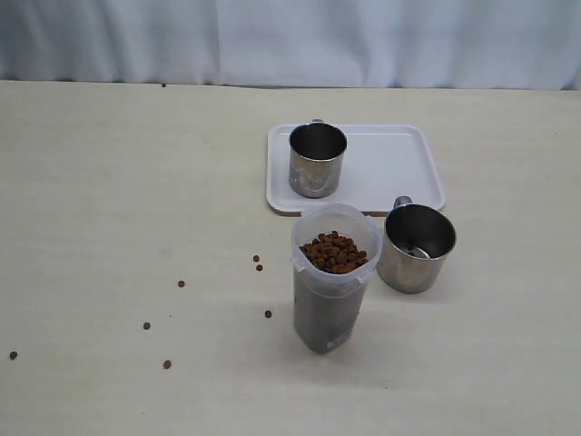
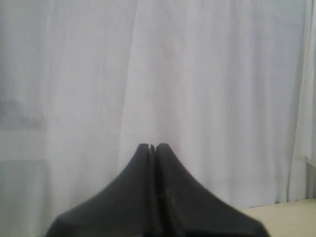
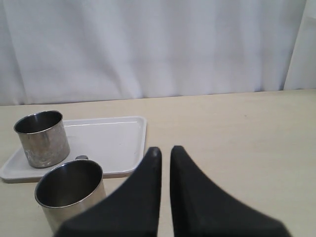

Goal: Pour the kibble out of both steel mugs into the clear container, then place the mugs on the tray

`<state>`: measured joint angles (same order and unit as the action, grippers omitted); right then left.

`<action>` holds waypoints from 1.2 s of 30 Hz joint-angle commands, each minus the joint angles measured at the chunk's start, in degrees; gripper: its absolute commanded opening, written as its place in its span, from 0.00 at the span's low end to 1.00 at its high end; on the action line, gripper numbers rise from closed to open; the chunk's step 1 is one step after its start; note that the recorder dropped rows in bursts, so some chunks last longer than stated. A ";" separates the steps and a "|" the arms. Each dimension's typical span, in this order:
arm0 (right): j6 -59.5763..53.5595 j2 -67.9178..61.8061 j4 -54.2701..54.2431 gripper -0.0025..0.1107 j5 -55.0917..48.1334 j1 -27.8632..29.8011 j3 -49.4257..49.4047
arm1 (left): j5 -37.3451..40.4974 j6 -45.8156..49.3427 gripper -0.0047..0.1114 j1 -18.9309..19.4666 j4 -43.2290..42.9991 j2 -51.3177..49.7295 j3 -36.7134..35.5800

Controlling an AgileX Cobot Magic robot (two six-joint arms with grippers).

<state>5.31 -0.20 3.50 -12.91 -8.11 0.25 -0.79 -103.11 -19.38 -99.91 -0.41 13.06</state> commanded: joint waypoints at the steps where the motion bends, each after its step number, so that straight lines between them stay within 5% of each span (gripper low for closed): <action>1: -0.08 0.20 0.37 0.07 -0.23 0.27 -0.25 | -1.27 -0.18 0.04 9.16 -0.04 0.41 -0.30; 6: -0.08 0.20 0.37 0.07 -0.33 0.27 -0.25 | -1.16 -0.18 0.04 15.09 -0.04 0.41 -0.30; 12: -0.08 0.20 0.37 0.07 -0.33 0.27 -0.25 | -0.82 -0.18 0.04 14.63 0.13 0.41 -0.30; 16: -0.08 0.20 0.37 0.07 -0.33 0.27 -0.25 | 1.17 -0.18 0.04 10.99 0.59 0.41 -1.50; 19: -0.08 0.20 0.37 0.07 -0.33 0.27 -0.25 | 2.81 0.70 0.04 9.68 16.81 0.41 -5.03; 20: -0.08 0.20 0.37 0.07 -0.33 0.27 -0.25 | 8.92 9.88 0.04 9.68 36.22 0.41 -7.61; 23: -0.08 0.20 0.37 0.07 -0.33 0.27 -0.25 | 27.16 37.14 0.04 9.68 65.77 0.41 -9.92; 24: -0.08 0.20 0.37 0.07 -0.33 0.27 -0.25 | 31.81 44.96 0.04 9.68 70.40 0.41 -10.88; 26: -0.08 0.20 0.37 0.07 -0.33 0.27 -0.25 | 16.90 60.76 0.04 9.68 76.07 0.41 -13.06; 30: -0.08 0.20 0.37 0.07 -0.33 0.27 -0.25 | 10.06 97.33 0.04 9.59 99.22 0.41 -13.06; 36: -0.08 0.20 0.37 0.07 -0.33 0.27 -0.25 | 16.77 103.11 0.04 9.59 99.10 0.41 -13.06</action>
<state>5.31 -0.20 3.50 -12.91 -8.11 0.25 14.42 -1.77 -9.43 -0.82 -0.08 -0.05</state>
